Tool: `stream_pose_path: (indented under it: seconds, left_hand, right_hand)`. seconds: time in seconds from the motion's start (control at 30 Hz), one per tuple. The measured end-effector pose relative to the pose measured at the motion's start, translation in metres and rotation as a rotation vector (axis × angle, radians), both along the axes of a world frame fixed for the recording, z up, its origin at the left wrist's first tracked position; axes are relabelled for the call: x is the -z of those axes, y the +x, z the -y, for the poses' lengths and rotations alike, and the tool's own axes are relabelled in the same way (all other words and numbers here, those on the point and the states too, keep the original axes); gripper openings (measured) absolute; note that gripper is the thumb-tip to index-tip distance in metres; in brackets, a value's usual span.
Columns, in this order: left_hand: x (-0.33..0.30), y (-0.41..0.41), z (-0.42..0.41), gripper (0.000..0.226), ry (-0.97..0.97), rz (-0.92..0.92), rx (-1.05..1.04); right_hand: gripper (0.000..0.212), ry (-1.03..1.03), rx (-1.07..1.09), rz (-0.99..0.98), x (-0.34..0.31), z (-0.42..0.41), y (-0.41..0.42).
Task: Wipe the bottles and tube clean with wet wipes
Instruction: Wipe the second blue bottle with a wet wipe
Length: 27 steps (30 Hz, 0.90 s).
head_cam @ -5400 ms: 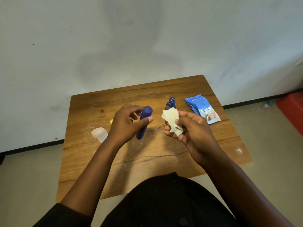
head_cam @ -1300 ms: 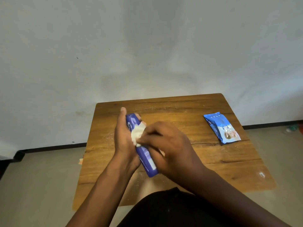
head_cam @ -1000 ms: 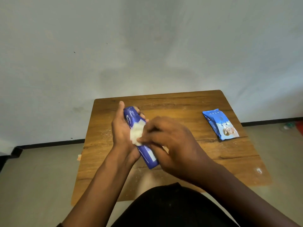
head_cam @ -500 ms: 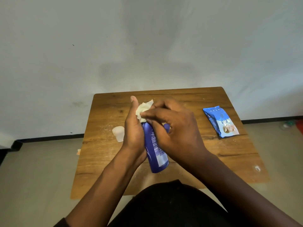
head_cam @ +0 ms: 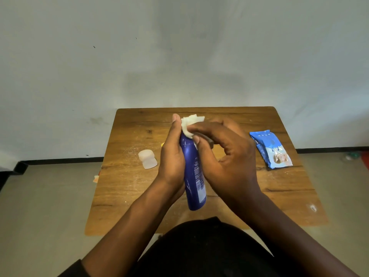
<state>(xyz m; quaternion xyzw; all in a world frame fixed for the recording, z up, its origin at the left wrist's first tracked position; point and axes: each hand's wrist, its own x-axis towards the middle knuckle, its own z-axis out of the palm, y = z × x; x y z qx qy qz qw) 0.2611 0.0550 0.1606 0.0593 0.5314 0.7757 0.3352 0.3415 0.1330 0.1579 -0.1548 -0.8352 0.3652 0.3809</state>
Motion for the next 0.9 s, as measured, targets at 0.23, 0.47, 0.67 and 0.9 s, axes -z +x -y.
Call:
stream_pose_path:
  seconds: [0.23,0.47,0.67,0.9]
  left_hand:
    - [-0.003,-0.014,0.005,0.045,0.001,0.014,-0.050]
    - [-0.008,-0.004,0.000,0.045,-0.011,-0.019,0.002]
    - [-0.003,-0.018,0.005,0.041,-0.030,-0.063,-0.052]
    - [-0.004,-0.013,0.003,0.042,-0.098,-0.204,-0.053]
  right_hand:
    - [0.024,0.160,-0.167,0.069,0.016,0.010,0.019]
    - [0.024,0.094,-0.036,-0.039,-0.003,-0.007,0.003]
    - [0.023,0.212,-0.115,0.068,0.009,0.011,0.016]
    - [0.019,0.105,0.037,-0.014,0.002,-0.002,0.005]
